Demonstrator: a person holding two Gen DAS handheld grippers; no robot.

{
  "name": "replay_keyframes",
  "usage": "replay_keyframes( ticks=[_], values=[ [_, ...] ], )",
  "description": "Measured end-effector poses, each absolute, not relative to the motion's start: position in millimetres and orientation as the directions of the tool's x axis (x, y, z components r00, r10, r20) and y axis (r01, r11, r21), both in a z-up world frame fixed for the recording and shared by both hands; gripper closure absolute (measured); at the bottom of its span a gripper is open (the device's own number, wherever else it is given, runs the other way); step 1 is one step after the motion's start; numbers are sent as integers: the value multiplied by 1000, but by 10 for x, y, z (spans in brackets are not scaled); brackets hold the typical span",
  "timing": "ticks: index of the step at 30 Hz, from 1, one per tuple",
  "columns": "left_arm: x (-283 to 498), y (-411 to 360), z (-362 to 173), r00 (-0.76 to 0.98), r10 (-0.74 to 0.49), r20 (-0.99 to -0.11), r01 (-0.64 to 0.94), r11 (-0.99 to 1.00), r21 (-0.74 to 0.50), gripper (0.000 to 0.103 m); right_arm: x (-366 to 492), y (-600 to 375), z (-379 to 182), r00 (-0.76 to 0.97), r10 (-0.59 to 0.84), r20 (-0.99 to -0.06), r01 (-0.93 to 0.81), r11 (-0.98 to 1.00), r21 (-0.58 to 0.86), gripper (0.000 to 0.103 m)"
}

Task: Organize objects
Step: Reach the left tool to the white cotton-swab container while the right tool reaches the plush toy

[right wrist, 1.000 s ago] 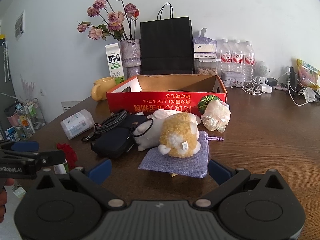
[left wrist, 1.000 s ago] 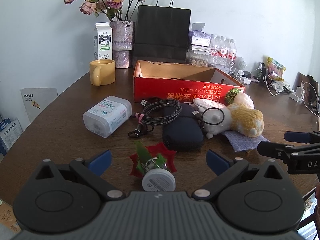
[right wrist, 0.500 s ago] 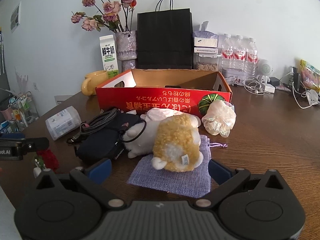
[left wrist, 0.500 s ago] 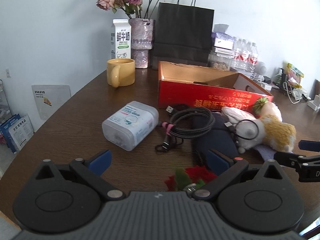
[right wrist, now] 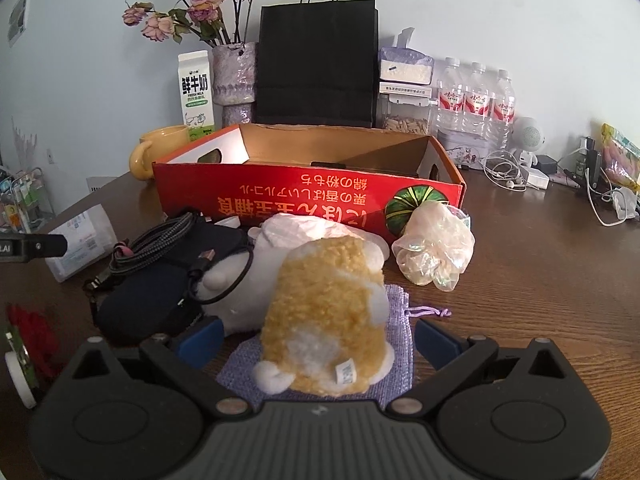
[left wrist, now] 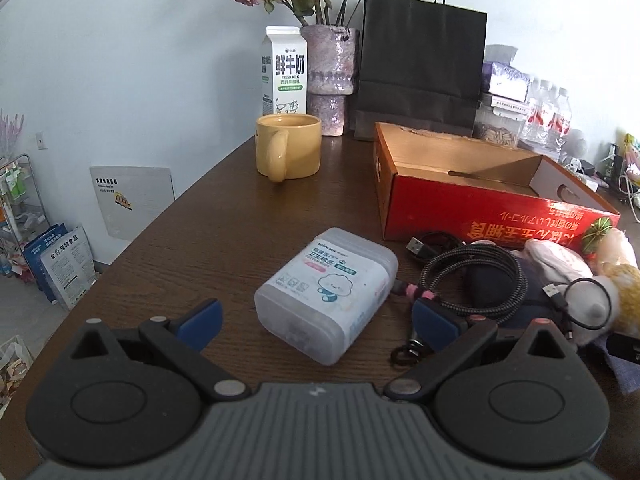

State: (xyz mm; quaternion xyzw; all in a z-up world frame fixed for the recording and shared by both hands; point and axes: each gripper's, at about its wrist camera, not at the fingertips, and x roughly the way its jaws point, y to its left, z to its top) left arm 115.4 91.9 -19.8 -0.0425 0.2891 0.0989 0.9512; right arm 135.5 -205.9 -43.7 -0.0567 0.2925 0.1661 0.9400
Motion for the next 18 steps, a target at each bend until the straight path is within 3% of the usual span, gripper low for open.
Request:
replay_keyframes(
  ticks=[10, 17, 18],
  values=[
    [1552, 1009, -314, 790, 137, -598, -155, 988, 21, 0, 1469, -2113, -443, 761, 311, -569, -393, 919, -23, 42],
    [1678, 1091, -385, 776, 63, -628, -109, 993, -35, 0, 1460, -2158, -434, 764, 329, -555, -403, 915, -12, 49],
    [1675, 1082, -389, 777, 52, -627, -97, 995, -38, 5, 1453, -2160, -430, 766, 329, -552, -404, 915, -15, 49]
  ],
)
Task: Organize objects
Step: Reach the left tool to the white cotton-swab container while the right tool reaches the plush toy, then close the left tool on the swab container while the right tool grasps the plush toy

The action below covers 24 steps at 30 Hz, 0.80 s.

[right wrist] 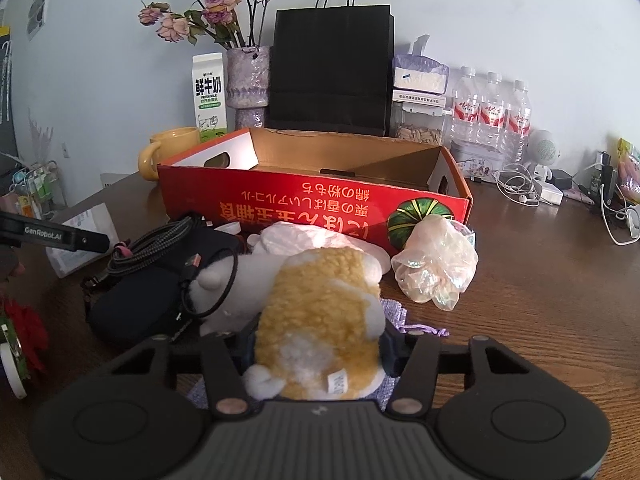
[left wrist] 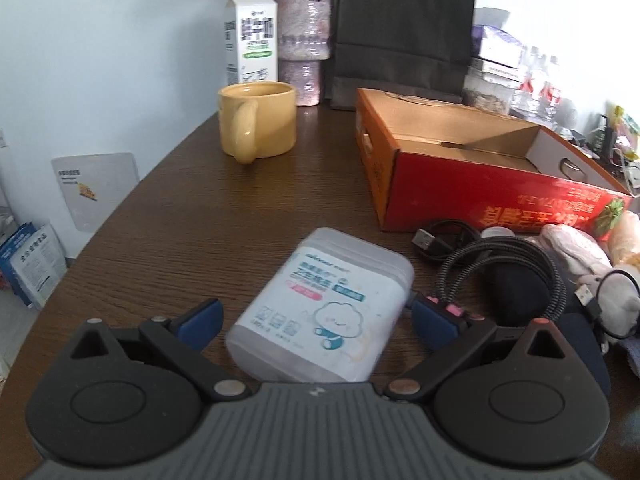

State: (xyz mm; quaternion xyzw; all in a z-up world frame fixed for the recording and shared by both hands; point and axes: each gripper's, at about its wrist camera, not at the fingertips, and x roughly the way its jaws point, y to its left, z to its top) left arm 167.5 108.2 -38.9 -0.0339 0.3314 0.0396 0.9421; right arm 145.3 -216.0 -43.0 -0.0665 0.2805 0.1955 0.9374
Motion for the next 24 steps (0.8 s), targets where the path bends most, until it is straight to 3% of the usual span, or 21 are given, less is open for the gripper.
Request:
replay_keyframes(
  ticks=[3, 9, 18, 24],
  values=[
    [1664, 1045, -403, 775, 59, -629, -92, 996, -20, 17, 1434, -2164, -421, 773, 325, -544, -404, 914, -27, 50],
    [1595, 1009, -390, 782, 73, -619, -97, 995, -5, 26, 1372, -2208, -398, 800, 312, -513, -389, 920, -48, 50],
    [1450, 1000, -253, 817, 86, -570, -129, 991, -35, 35, 1317, -2343, -319, 845, 278, -457, -350, 934, -78, 51],
    [1373, 900, -134, 841, 87, -534, -119, 993, -25, 36, 1212, -2354, -193, 891, 261, -372, -349, 918, -189, 50]
  ],
)
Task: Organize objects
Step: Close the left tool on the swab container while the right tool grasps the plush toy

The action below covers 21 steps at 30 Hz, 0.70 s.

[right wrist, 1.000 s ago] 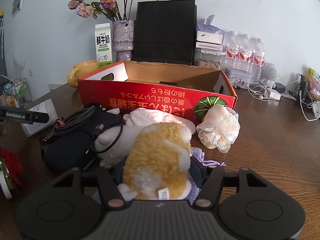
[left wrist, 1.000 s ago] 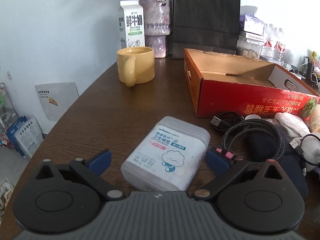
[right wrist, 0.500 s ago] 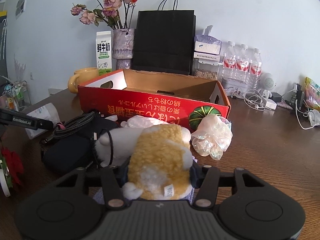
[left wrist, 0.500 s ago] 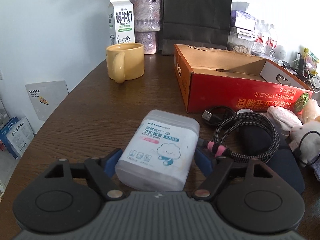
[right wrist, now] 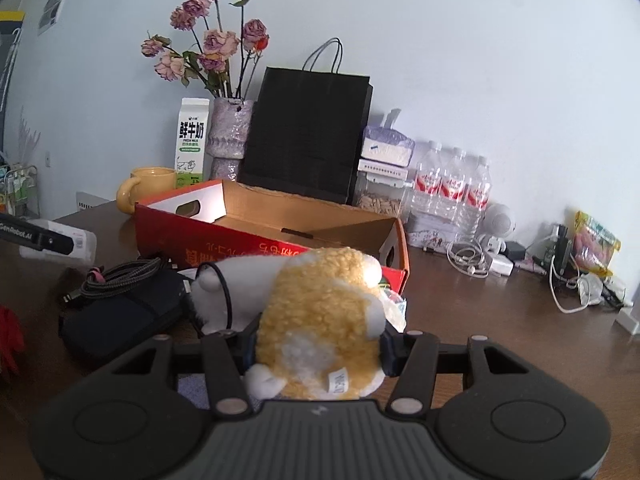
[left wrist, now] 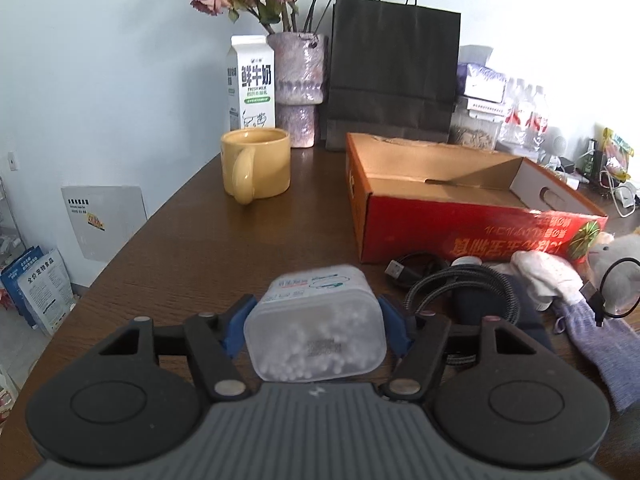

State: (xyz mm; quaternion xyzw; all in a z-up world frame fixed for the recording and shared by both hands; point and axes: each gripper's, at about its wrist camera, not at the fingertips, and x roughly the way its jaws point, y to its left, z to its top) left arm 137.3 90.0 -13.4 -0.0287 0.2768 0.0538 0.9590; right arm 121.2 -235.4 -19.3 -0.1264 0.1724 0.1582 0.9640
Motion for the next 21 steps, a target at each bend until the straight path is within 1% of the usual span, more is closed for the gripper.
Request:
replay_keyframes(
  ticks=[3, 8, 13, 16, 19, 21],
  values=[
    [1364, 868, -140, 839, 93, -536, -123, 992, -19, 36, 1160, -2298, -161, 893, 280, -353, -379, 889, -255, 50],
    [1342, 848, -178, 827, 96, -554, -126, 992, -17, 36, 1128, -2185, -187, 914, 238, -328, -358, 854, -377, 50],
    [1339, 856, -258, 801, 92, -591, -128, 992, -20, 36, 1144, -2134, -277, 921, 205, -331, -343, 831, -437, 50],
    [1352, 874, -303, 786, 93, -612, -137, 990, -25, 36, 1137, -2083, -384, 930, 176, -323, -328, 796, -509, 51],
    [1351, 879, -315, 785, 93, -613, -139, 990, -28, 36, 1140, -2043, -481, 933, 156, -325, -322, 767, -555, 51],
    [1356, 879, -315, 784, 94, -613, -140, 990, -28, 36, 1157, -2046, -515, 932, 148, -331, -320, 766, -558, 51]
  ],
)
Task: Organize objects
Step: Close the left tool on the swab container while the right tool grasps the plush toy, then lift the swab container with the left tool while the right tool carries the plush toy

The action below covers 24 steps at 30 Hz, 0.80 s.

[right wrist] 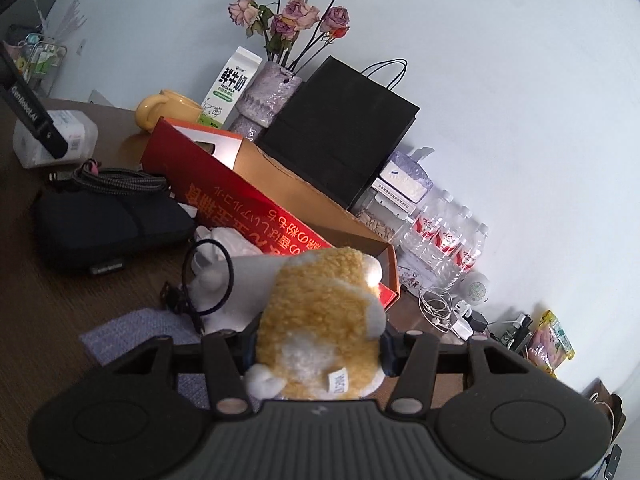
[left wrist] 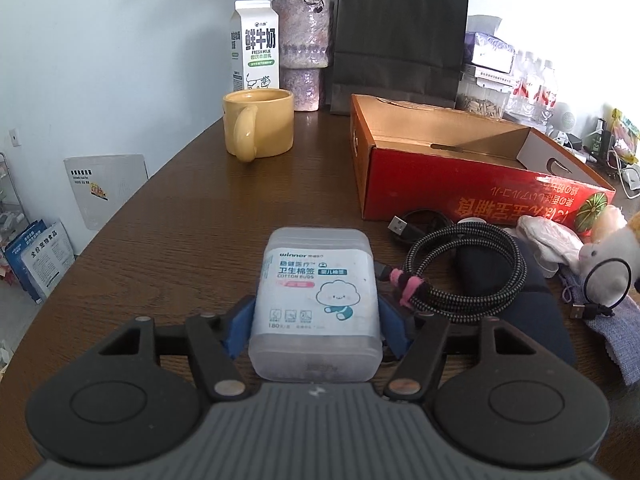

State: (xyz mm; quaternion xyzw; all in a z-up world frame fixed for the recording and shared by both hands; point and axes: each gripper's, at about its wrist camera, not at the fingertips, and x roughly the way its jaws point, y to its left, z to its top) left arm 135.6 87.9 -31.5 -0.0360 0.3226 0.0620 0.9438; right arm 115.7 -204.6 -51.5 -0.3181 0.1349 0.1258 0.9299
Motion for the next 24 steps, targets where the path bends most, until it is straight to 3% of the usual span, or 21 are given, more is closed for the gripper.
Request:
replay_keyframes(
  ticks=[15, 24],
  values=[
    [1420, 841, -329, 792, 87, -604, -122, 992, -17, 37, 1179, -2026, -525, 969, 97, -225, -224, 721, -655, 51],
    [1423, 847, -331, 794, 80, -603, -121, 992, -27, 37, 1095, -1839, -593, 953, 165, -256, -298, 675, -675, 51]
  ],
)
